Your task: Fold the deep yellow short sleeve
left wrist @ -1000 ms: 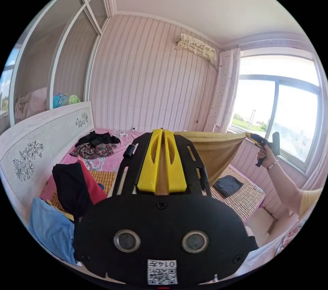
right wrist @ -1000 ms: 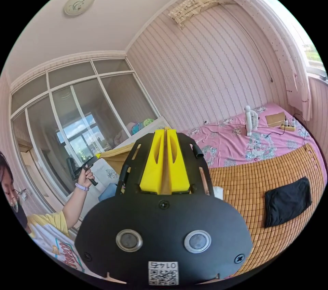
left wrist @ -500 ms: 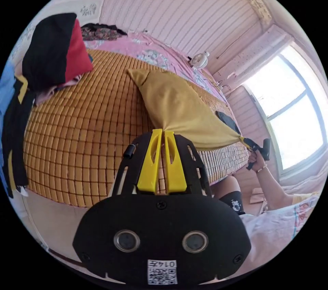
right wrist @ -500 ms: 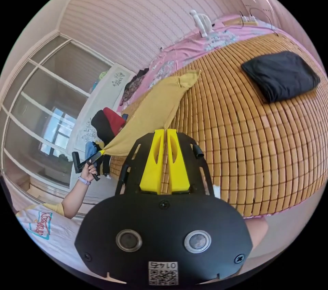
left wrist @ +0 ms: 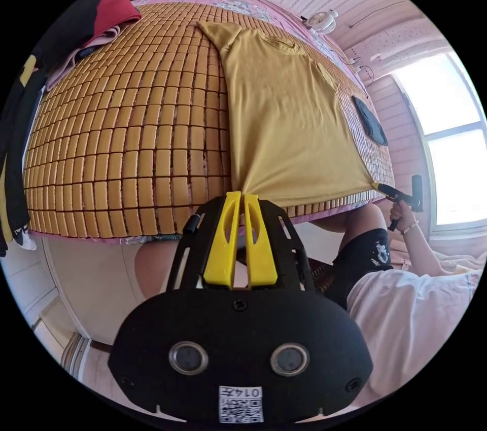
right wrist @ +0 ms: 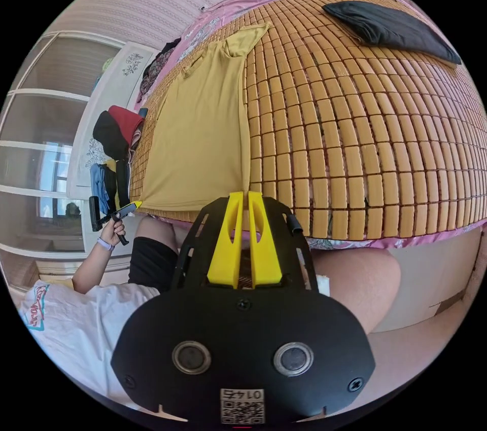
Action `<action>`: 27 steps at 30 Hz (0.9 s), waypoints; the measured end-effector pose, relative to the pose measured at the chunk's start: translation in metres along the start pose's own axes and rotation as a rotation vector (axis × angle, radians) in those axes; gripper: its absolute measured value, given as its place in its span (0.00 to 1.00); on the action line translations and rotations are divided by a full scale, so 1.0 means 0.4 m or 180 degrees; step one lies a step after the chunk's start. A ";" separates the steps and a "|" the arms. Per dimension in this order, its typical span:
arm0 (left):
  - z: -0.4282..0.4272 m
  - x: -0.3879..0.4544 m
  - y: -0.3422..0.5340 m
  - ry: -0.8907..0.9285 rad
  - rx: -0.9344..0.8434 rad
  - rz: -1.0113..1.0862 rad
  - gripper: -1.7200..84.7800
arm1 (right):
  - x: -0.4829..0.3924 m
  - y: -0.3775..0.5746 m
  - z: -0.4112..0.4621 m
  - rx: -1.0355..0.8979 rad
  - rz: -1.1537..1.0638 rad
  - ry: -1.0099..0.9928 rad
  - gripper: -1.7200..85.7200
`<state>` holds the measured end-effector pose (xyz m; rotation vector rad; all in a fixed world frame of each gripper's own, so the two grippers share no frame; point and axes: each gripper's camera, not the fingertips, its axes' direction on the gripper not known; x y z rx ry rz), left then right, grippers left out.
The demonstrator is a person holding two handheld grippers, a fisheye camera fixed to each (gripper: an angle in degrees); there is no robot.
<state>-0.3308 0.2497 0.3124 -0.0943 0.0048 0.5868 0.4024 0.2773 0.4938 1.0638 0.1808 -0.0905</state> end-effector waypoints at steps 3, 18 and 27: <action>0.023 -0.011 -0.005 -0.0133 -0.0036 -0.0112 0.03 | -0.006 -0.003 0.024 -0.0190 0.0036 0.0133 0.05; 0.144 -0.002 -0.100 -0.0500 -0.0287 -0.0023 0.07 | -0.113 -0.014 0.140 -0.0284 -0.0327 0.1000 0.05; 0.173 0.000 -0.088 -0.0532 -0.0330 0.0001 0.01 | -0.100 0.027 0.115 -0.0413 -0.0301 0.0852 0.03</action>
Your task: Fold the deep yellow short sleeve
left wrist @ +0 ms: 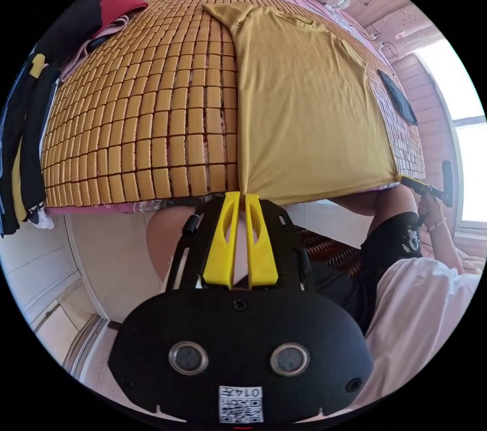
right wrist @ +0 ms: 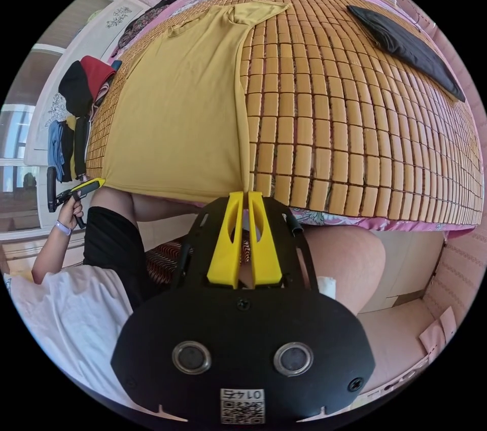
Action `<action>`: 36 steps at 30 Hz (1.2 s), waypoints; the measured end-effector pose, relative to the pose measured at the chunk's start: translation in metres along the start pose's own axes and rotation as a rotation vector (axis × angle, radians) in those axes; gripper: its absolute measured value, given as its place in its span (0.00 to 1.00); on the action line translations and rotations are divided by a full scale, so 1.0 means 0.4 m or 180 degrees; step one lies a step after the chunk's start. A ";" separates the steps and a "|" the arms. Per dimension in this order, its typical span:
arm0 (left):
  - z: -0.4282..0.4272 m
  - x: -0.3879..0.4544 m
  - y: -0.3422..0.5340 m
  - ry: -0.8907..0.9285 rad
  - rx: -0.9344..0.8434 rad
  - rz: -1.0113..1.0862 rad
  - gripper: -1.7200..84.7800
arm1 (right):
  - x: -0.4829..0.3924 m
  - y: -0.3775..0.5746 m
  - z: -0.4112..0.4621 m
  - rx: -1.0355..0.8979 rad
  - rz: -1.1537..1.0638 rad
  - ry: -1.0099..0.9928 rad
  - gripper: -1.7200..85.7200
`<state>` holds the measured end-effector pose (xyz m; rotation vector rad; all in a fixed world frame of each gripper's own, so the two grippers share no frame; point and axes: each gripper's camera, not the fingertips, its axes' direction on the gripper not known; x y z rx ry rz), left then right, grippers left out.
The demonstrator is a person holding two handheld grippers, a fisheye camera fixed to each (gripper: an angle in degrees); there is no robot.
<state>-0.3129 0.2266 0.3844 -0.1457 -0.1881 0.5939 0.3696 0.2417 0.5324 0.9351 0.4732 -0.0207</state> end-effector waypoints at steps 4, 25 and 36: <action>0.018 -0.013 0.010 0.0196 0.0002 -0.0083 0.02 | 0.008 0.018 -0.013 -0.0007 0.0071 -0.0070 0.04; -0.003 0.167 -0.121 0.0567 0.0895 0.0424 0.06 | 0.039 0.082 -0.165 0.0960 0.0032 -0.0051 0.09; 0.206 0.370 -0.510 0.0611 0.0547 0.0954 0.07 | 0.138 -0.492 -0.132 0.1112 0.0120 0.0178 0.11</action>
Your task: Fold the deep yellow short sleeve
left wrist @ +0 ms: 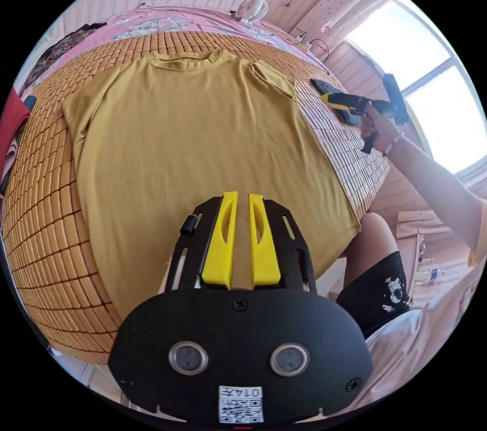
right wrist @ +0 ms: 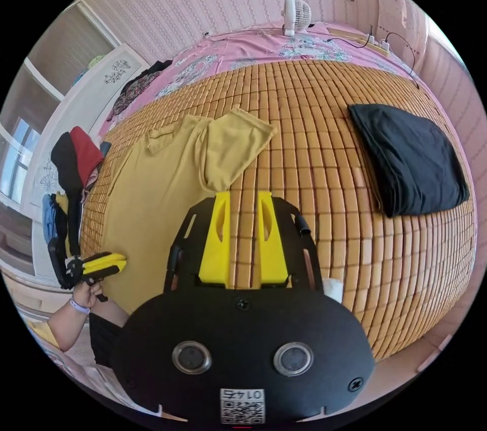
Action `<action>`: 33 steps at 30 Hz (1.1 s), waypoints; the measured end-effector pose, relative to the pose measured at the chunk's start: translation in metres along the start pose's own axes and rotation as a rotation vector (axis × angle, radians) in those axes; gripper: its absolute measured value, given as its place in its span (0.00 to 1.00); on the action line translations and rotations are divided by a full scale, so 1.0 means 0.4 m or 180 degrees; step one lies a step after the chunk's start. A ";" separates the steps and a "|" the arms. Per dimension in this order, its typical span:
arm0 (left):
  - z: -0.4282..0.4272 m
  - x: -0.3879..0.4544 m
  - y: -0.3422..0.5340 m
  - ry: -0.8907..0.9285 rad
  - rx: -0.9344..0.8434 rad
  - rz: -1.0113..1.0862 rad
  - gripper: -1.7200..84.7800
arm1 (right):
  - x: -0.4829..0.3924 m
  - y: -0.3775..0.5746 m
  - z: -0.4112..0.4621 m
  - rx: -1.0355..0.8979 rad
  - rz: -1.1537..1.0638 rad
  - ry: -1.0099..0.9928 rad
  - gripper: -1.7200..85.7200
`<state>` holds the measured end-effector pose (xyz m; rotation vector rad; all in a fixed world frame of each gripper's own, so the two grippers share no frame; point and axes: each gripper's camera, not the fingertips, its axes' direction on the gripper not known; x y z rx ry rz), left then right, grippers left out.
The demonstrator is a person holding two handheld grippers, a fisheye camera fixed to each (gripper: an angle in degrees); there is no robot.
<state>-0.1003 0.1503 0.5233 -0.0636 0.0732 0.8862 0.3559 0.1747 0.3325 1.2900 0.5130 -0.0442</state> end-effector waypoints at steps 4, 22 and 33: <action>0.060 -0.008 -0.064 0.0033 -0.0090 0.0158 0.03 | 0.054 -0.163 0.109 0.0075 0.0318 0.0154 0.10; 0.108 0.094 -0.360 0.0566 -0.0182 0.0259 0.09 | 0.261 0.165 -0.051 -0.0173 0.1141 0.0247 0.08; 0.324 0.389 -0.679 0.0769 -0.0226 0.1001 0.10 | 0.332 -0.116 0.107 -0.0157 0.0664 0.0396 0.08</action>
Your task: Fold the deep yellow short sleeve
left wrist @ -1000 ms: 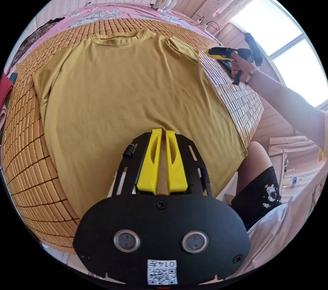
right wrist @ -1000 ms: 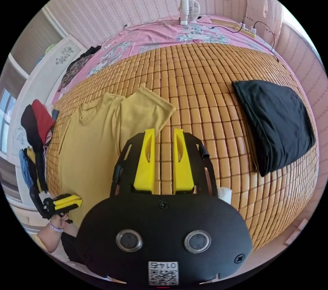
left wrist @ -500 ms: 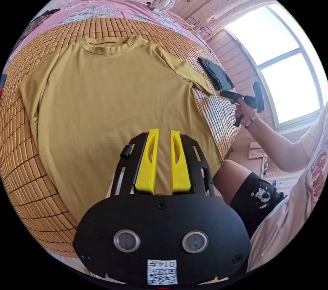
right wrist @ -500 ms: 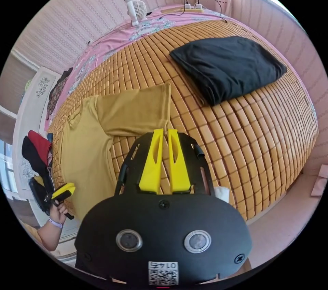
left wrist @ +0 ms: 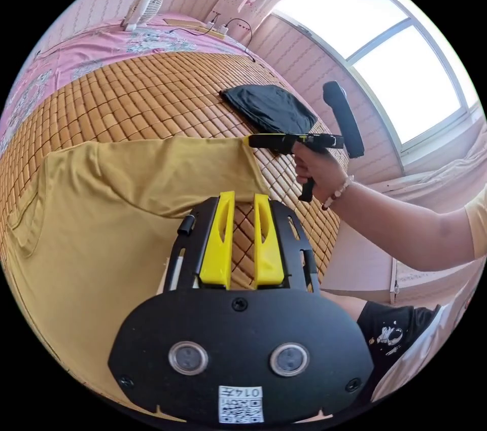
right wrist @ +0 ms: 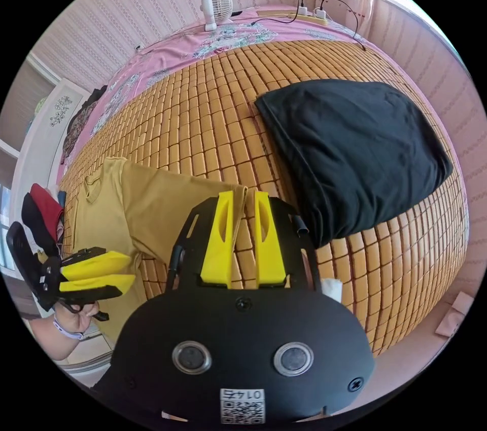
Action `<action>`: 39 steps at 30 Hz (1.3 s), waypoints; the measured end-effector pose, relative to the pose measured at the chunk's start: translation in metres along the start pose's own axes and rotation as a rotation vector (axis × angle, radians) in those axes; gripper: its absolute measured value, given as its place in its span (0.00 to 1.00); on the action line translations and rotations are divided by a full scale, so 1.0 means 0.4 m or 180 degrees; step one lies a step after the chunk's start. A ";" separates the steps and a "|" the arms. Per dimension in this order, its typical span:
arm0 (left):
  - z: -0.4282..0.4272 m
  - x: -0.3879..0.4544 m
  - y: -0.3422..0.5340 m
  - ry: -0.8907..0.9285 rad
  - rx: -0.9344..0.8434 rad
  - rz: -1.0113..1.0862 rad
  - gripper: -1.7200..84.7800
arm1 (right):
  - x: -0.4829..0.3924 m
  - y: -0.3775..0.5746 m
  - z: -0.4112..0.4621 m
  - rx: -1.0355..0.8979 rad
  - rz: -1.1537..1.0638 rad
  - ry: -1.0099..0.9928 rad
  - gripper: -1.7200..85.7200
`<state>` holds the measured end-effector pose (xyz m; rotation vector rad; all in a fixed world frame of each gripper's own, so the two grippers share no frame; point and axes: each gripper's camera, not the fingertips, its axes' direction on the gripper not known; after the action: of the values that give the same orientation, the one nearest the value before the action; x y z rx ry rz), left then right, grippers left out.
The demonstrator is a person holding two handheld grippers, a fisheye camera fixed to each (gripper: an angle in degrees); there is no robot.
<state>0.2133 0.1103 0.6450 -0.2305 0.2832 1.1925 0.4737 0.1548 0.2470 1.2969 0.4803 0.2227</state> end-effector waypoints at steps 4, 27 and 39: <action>0.115 0.034 -0.065 0.0005 -0.0324 0.0076 0.10 | 0.008 -0.050 0.027 -0.0080 -0.0249 -0.0101 0.03; 0.152 0.086 -0.095 -0.0068 -0.0453 0.0264 0.08 | -0.047 -0.112 0.167 -0.0165 -0.0426 -0.0060 0.03; -0.186 -0.061 0.137 -0.0165 0.0189 -0.0482 0.09 | -0.094 -0.033 0.107 0.0269 -0.0242 0.0047 0.04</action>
<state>0.1466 0.0841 0.5815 -0.1659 0.2510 1.0374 0.4587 0.0982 0.2506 1.3573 0.5556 0.1498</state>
